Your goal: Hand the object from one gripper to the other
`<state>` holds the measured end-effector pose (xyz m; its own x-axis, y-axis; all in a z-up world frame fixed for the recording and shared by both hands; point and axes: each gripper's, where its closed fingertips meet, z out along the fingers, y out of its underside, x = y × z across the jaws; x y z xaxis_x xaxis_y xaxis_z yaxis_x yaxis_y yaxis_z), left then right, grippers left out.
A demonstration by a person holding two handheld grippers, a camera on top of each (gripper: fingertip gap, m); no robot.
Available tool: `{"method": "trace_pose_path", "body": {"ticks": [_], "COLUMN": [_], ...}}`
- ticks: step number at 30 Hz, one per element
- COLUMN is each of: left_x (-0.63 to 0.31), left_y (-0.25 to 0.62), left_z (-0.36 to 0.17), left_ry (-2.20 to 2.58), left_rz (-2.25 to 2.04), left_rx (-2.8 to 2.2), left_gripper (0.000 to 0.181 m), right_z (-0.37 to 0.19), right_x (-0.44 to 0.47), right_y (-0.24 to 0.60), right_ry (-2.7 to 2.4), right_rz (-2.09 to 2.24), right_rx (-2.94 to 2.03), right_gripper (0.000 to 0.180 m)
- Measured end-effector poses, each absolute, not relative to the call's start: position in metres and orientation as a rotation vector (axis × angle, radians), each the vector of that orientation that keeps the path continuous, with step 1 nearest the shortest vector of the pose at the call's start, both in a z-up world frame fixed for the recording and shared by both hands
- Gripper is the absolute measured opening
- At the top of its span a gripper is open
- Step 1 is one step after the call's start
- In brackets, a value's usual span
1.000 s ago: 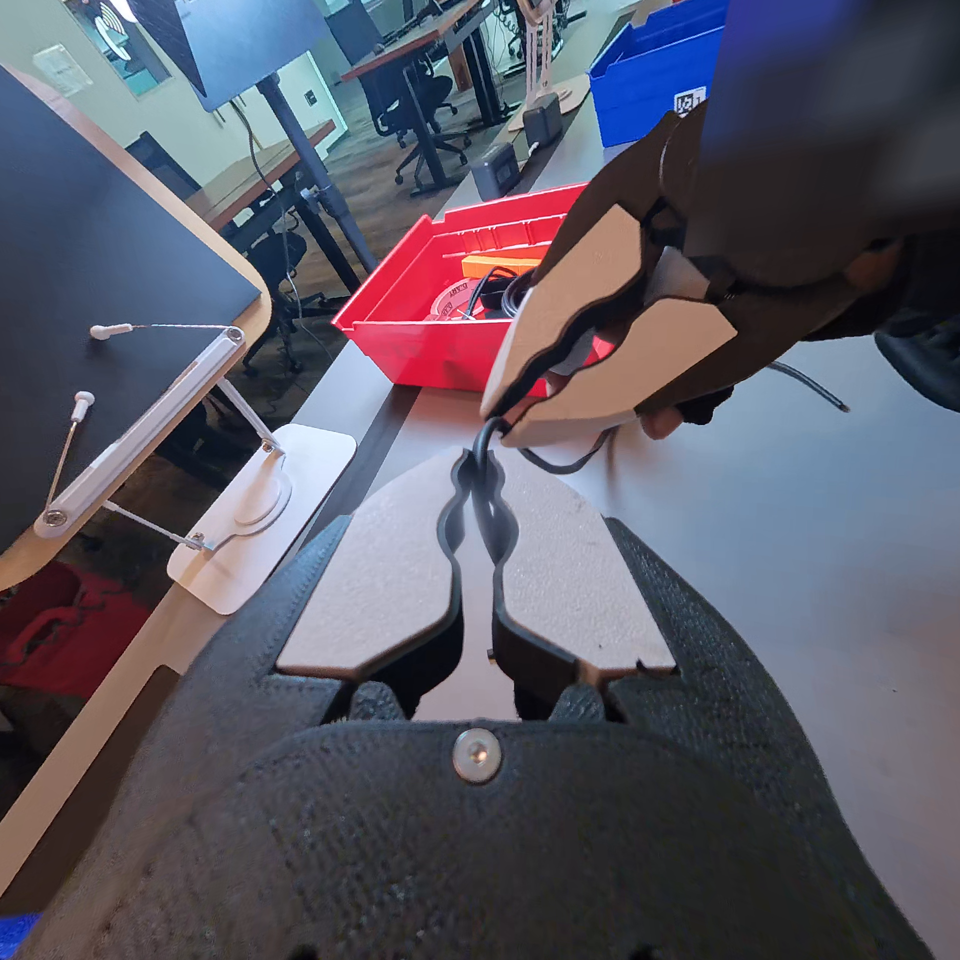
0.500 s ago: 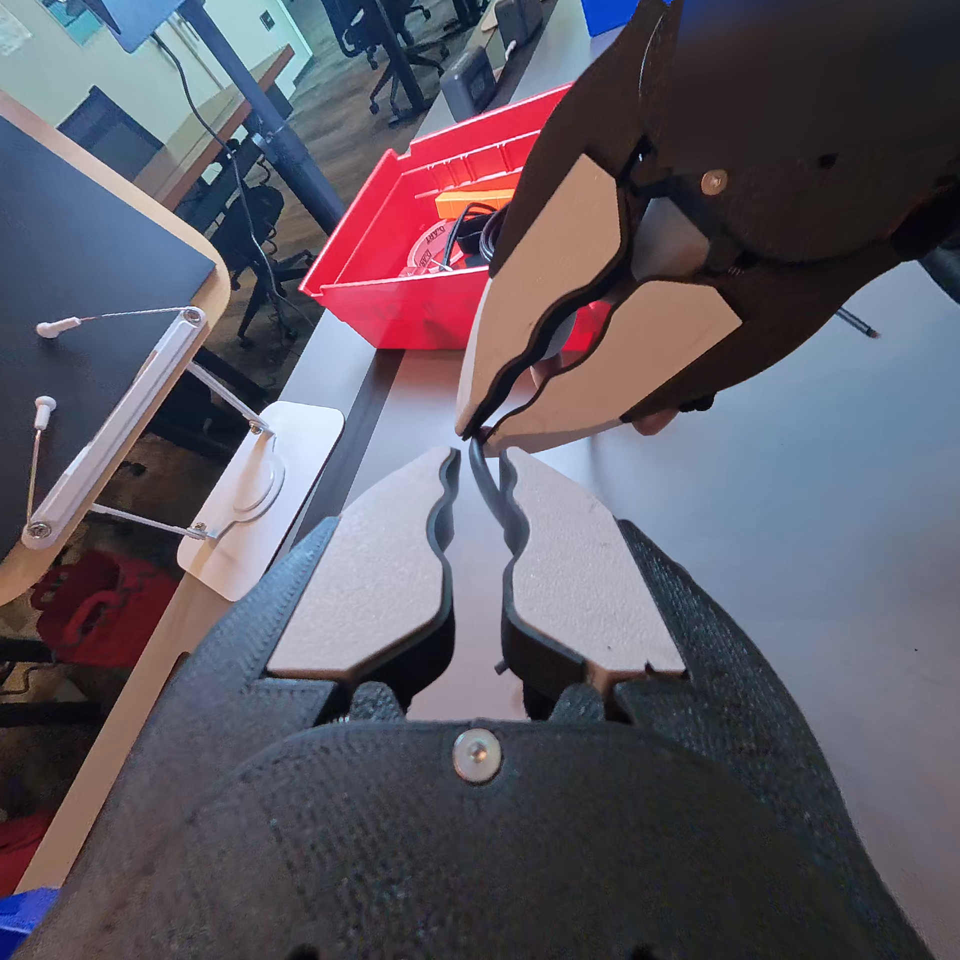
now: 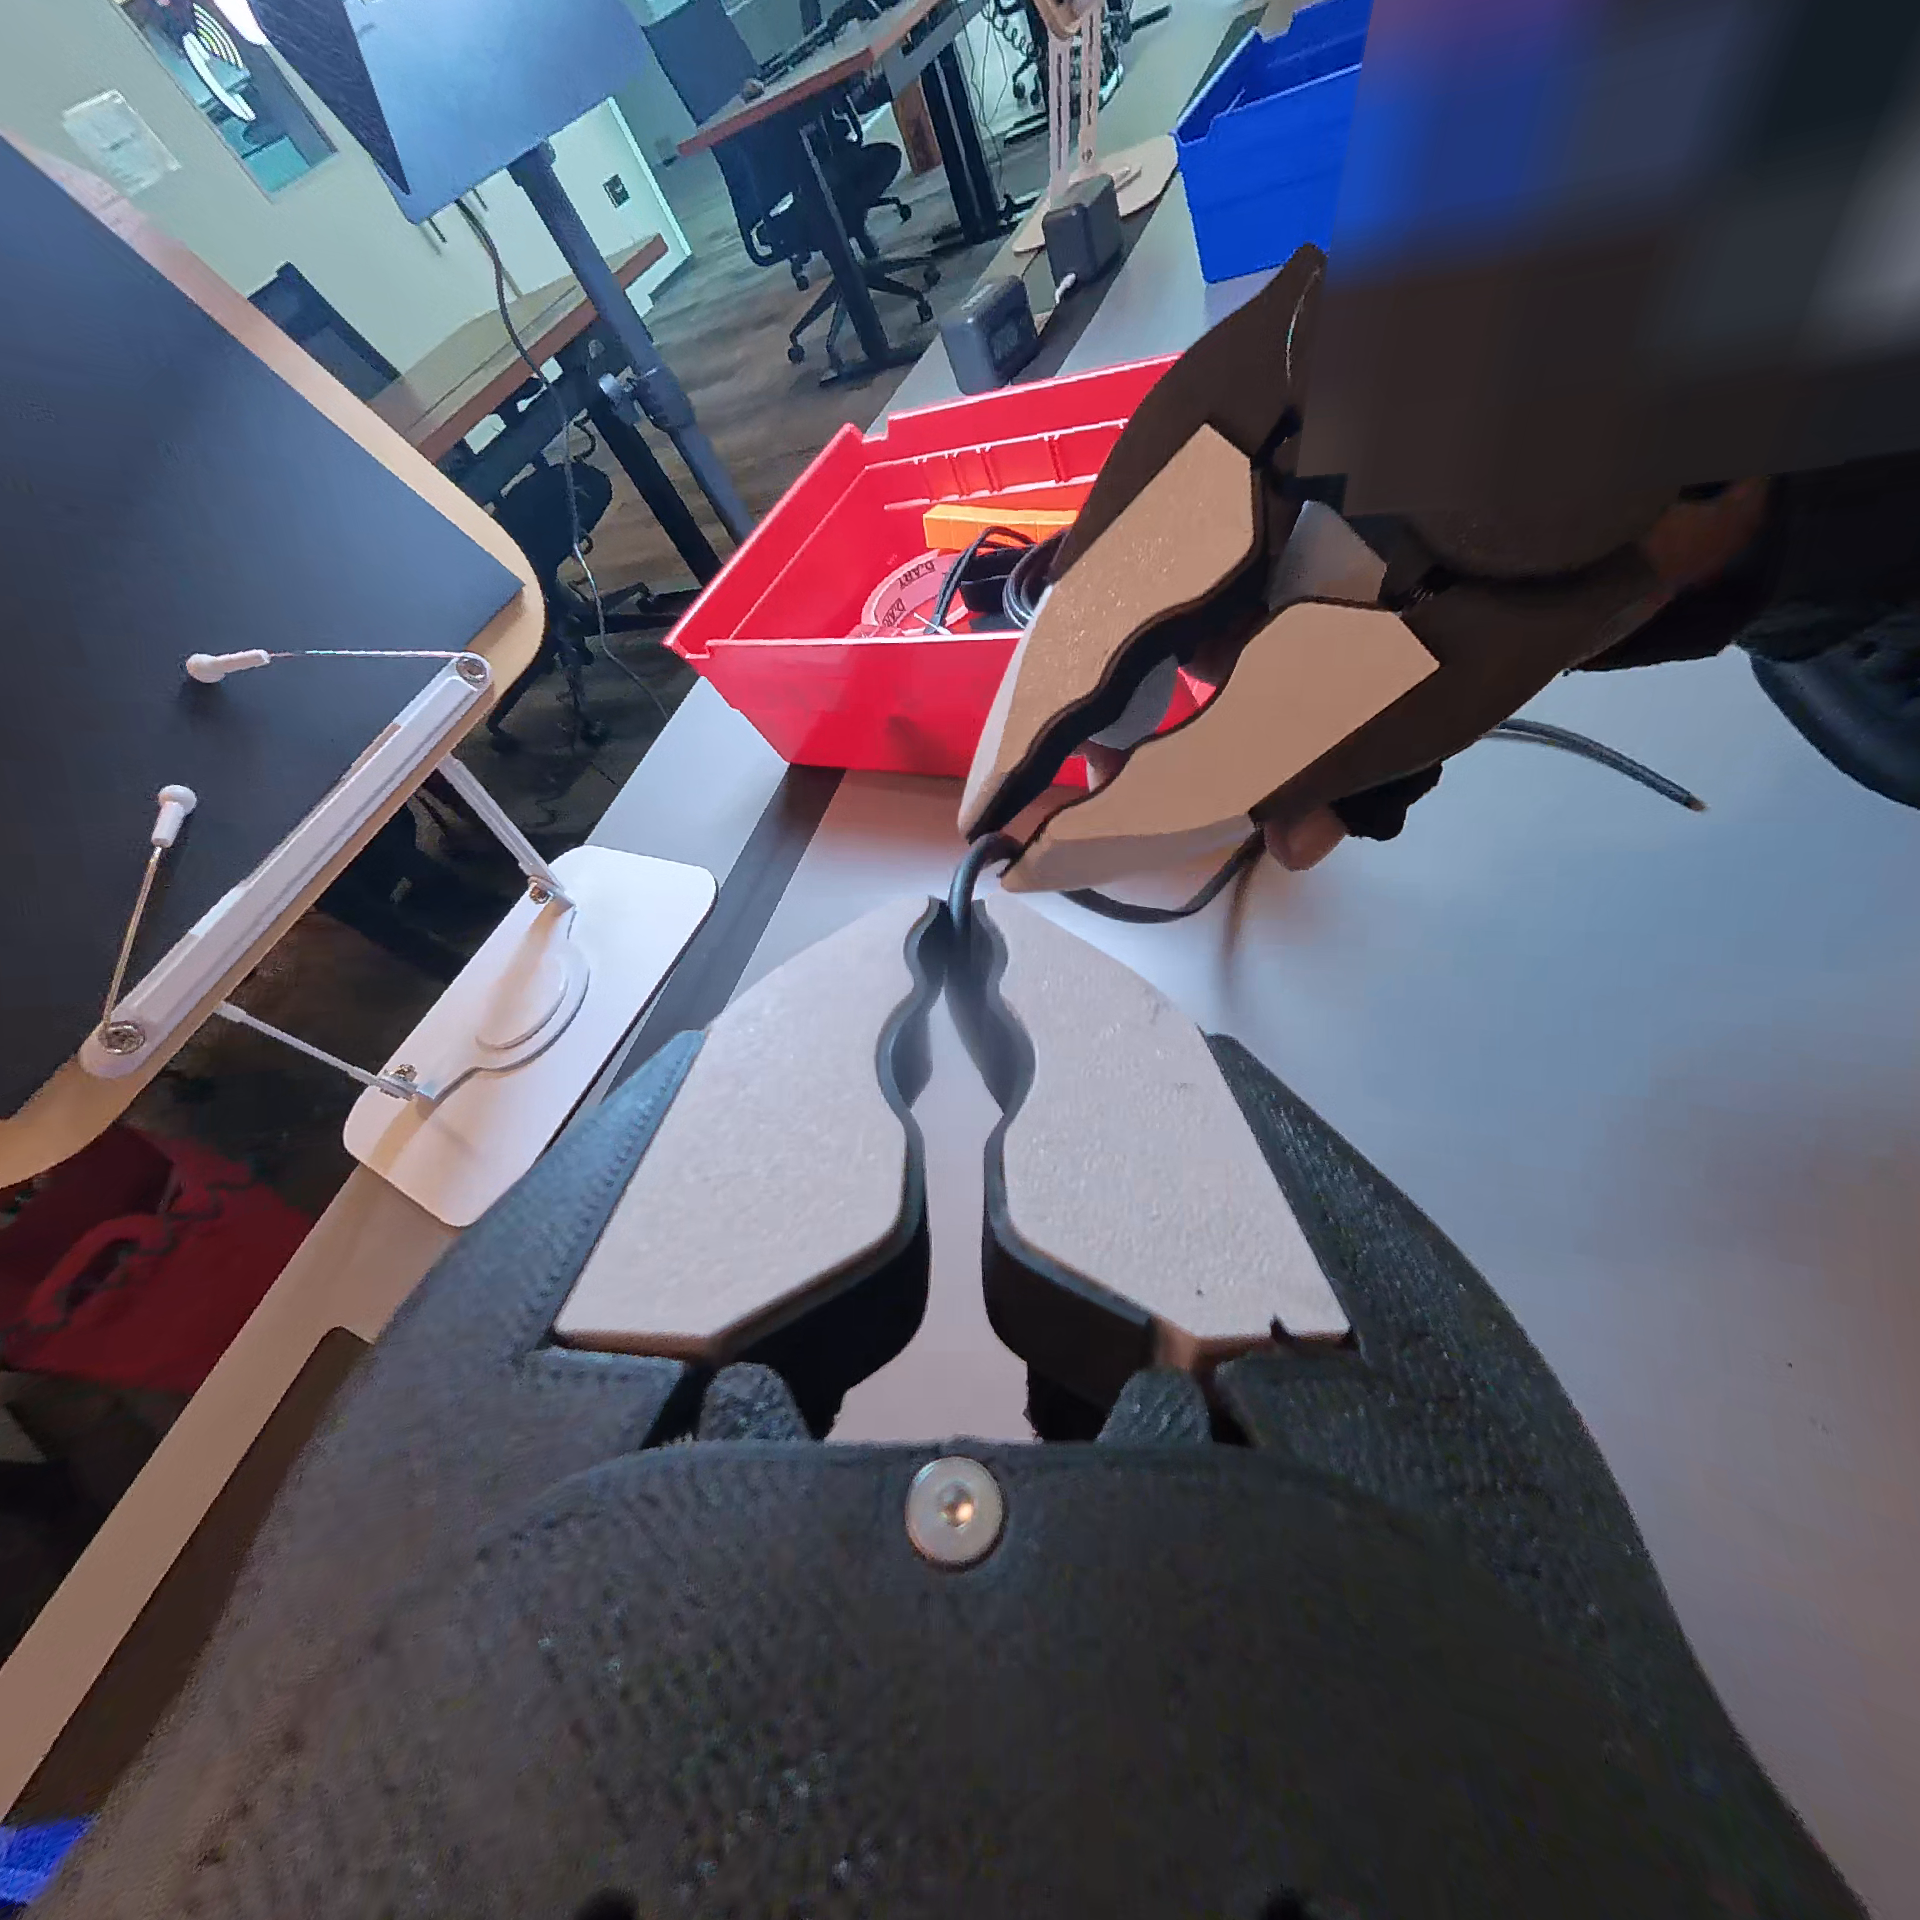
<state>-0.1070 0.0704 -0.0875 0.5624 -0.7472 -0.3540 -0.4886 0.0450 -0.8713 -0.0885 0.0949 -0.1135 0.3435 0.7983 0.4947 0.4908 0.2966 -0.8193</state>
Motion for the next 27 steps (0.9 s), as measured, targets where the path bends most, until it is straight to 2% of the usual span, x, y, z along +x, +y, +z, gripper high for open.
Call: {"method": "trace_pose_path", "body": {"ticks": [3, 6, 10, 22, 27], "left_x": [-0.11, -0.108, -0.102, -0.094, -0.096], "left_y": [0.075, 0.074, 0.07, 0.07, 0.072], "left_z": [-0.087, -0.095, -0.103, -0.115, -0.117], "left_ry": [1.027, 1.049, 1.129, 1.183, 1.19], "left_rz": [-0.274, -0.286, -0.227, -0.175, -0.145], "left_rx": [-1.617, -1.65, -1.655, -1.662, -1.659], "left_gripper": [0.005, 0.015, 0.018, 0.015, 0.008], "right_z": [-0.113, -0.115, -0.118, -0.123, -0.121], "right_x": [-0.089, -0.088, -0.09, -0.096, -0.097], "right_y": [0.094, 0.093, 0.091, 0.082, 0.08], "right_ry": [-1.317, -1.337, -1.369, -1.442, -1.444], "right_rz": [0.28, 0.226, 0.166, 0.094, 0.097], "right_rx": [-1.346, -1.345, -1.322, -1.259, -1.244], "right_gripper": [0.006, 0.006, 0.006, 0.006, 0.006]}}
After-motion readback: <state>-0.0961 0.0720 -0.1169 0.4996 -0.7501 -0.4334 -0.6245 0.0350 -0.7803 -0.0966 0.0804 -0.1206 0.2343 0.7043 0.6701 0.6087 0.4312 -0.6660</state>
